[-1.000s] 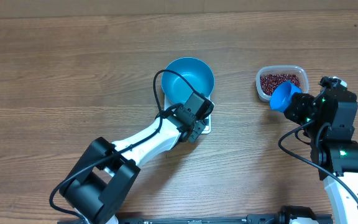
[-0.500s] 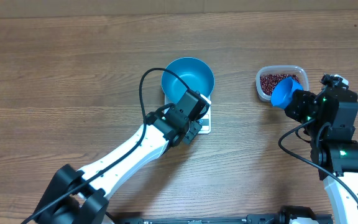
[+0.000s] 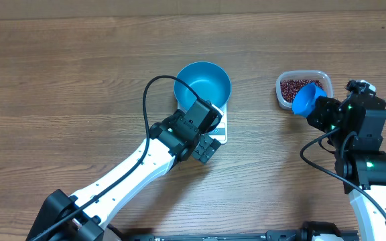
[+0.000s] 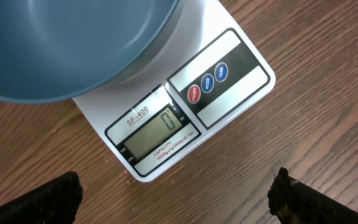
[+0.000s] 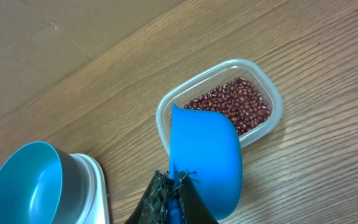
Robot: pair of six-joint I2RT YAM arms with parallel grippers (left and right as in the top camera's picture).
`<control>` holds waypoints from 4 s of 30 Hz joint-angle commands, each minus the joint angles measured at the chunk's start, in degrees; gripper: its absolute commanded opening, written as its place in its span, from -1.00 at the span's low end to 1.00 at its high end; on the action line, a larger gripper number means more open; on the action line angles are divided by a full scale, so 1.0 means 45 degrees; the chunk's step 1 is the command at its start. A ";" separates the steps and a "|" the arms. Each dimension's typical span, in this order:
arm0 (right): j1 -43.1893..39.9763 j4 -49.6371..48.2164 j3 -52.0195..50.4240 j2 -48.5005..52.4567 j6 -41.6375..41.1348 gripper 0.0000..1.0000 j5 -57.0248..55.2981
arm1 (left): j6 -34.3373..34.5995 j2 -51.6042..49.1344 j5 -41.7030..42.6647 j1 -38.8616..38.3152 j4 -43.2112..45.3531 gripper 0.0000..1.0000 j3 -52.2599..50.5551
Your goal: Scoop item into bowl and weigh 150g on scale
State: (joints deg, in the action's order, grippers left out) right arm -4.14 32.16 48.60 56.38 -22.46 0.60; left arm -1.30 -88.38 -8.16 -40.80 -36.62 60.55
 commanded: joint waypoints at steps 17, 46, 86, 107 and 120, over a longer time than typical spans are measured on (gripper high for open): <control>-0.0087 -0.0899 0.0301 -0.0049 -0.0010 -0.93 0.0219 | 0.0005 0.4770 -0.0194 0.0427 -0.1039 0.99 0.0602; -0.0087 -0.0986 0.1758 -0.0335 -0.0034 -0.93 0.1564 | -0.1418 0.6183 0.2681 0.2895 -0.1491 0.99 0.0568; -0.0087 -0.0262 0.3055 -0.0277 -0.0034 -0.93 0.2220 | -0.1137 0.7956 0.2705 0.2705 0.0287 0.99 -0.3177; -0.0087 -0.0267 0.3055 -0.0223 -0.0034 -0.93 0.2220 | -0.0277 0.6868 0.2715 0.2725 0.1953 0.99 -0.3177; -0.0087 -0.0272 0.3055 -0.0223 0.0015 -0.93 0.2215 | -0.1010 0.7689 0.1676 0.2715 0.4483 0.99 -0.3886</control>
State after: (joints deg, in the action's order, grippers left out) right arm -4.14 31.31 60.34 55.77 -22.48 10.28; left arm -4.89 -55.42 0.73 -28.14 -18.17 45.30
